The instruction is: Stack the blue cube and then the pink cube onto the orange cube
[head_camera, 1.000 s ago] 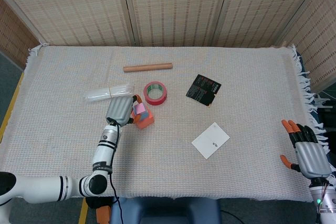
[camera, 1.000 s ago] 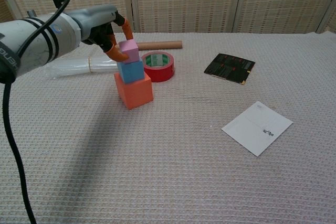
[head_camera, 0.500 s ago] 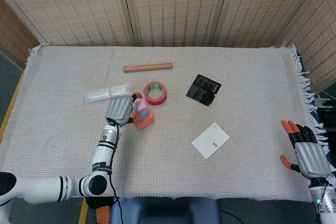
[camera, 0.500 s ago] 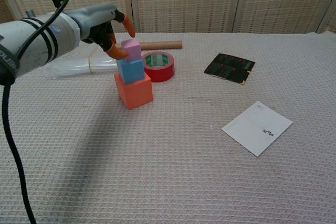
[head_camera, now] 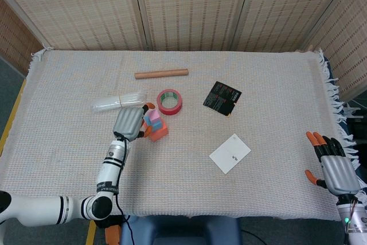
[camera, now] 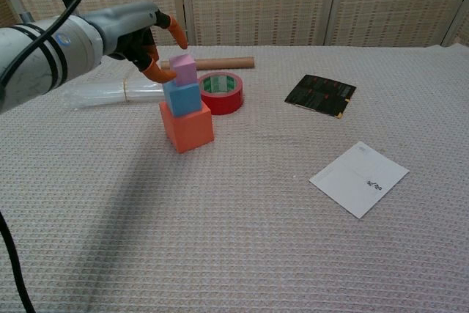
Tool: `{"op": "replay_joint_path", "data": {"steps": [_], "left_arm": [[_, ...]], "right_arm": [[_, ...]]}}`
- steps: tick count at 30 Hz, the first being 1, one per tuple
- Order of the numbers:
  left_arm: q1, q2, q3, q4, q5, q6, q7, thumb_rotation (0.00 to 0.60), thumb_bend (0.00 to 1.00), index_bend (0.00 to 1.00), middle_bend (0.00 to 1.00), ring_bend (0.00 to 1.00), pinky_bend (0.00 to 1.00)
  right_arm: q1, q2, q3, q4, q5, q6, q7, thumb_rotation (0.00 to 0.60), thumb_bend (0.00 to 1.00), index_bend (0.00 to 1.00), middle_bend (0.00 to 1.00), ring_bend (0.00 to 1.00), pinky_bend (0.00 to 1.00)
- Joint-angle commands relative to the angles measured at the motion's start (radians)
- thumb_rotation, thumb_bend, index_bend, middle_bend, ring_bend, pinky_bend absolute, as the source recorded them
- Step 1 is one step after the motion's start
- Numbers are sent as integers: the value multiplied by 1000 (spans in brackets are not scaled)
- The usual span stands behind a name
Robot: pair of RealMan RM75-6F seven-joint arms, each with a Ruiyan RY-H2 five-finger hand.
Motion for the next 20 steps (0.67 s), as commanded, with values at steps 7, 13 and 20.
{"op": "replay_joint_path", "data": {"steps": [7, 13, 20], "left_arm": [[425, 316, 448, -77, 693, 153, -614, 600, 343, 97, 176, 151, 377], [646, 297, 565, 195, 918, 399, -778, 600, 343, 70, 0, 0, 129], [699, 327, 534, 161, 904, 401, -713, 600, 342, 45, 0, 0, 127]], "right_arm": [[-18, -2, -17, -4, -60, 47, 6, 600, 182, 0, 0, 0, 0], [-35, -12, -39, -26, -104, 78, -35, 600, 182, 0, 0, 0, 0], [-39, -23, -38, -28, -104, 83, -59, 600, 182, 0, 0, 0, 0]]}}
